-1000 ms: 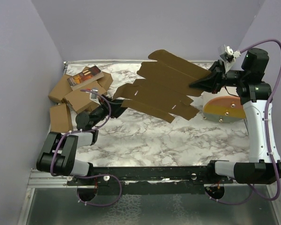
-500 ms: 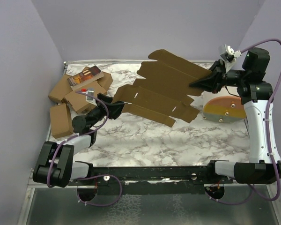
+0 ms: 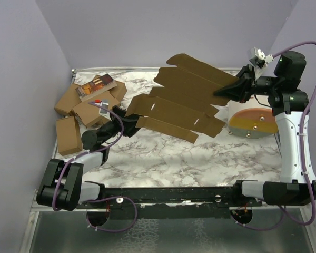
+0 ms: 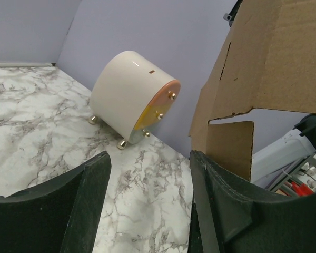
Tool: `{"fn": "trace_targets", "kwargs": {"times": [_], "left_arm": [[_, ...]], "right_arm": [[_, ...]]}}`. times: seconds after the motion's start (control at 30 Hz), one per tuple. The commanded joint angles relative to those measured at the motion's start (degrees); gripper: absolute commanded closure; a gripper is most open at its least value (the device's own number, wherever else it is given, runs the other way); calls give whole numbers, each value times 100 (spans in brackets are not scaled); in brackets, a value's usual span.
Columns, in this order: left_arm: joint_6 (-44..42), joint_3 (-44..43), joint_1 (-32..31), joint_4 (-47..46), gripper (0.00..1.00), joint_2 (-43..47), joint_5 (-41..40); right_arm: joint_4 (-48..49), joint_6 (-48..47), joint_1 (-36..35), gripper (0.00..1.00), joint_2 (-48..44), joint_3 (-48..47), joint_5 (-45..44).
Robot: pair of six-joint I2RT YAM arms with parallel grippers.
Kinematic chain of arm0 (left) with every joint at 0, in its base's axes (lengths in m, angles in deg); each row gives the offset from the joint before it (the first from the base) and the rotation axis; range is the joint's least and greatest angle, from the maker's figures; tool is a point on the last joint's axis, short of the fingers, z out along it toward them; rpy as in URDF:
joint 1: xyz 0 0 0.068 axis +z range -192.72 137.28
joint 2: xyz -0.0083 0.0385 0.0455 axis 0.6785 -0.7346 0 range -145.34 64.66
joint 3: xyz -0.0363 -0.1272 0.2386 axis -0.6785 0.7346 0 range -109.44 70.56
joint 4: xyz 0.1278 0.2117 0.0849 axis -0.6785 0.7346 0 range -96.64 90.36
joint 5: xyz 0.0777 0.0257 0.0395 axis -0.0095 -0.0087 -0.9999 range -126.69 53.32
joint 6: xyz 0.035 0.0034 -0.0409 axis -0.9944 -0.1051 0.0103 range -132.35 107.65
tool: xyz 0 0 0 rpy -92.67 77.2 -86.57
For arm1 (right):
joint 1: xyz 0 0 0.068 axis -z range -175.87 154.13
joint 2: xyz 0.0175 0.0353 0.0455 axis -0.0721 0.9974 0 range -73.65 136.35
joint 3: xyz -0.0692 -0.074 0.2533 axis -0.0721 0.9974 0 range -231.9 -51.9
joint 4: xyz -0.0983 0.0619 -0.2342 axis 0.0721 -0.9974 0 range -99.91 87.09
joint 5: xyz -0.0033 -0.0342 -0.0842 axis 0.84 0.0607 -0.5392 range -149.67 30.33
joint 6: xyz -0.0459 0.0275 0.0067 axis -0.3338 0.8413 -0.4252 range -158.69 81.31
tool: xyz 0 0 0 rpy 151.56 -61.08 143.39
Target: Fold the paper box
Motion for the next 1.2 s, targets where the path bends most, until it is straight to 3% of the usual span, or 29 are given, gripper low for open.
{"fn": "trace_targets", "kwargs": {"times": [0.0,0.3,0.57,1.17], "left_arm": [[25,-92,-64,-1414,35,130,290],[163,23,89,-1406,35,393,66],[257,-4,106,-1405,29,526,130],[299,-247,-320,-1405,26,180,491]], "right_arm": [[24,95,33,99,40,-116,39],[-199,-197,33,99,35,-186,-410],[-138,-154,33,99,34,-126,-302],[236,178,33,99,10,68,-159]]}}
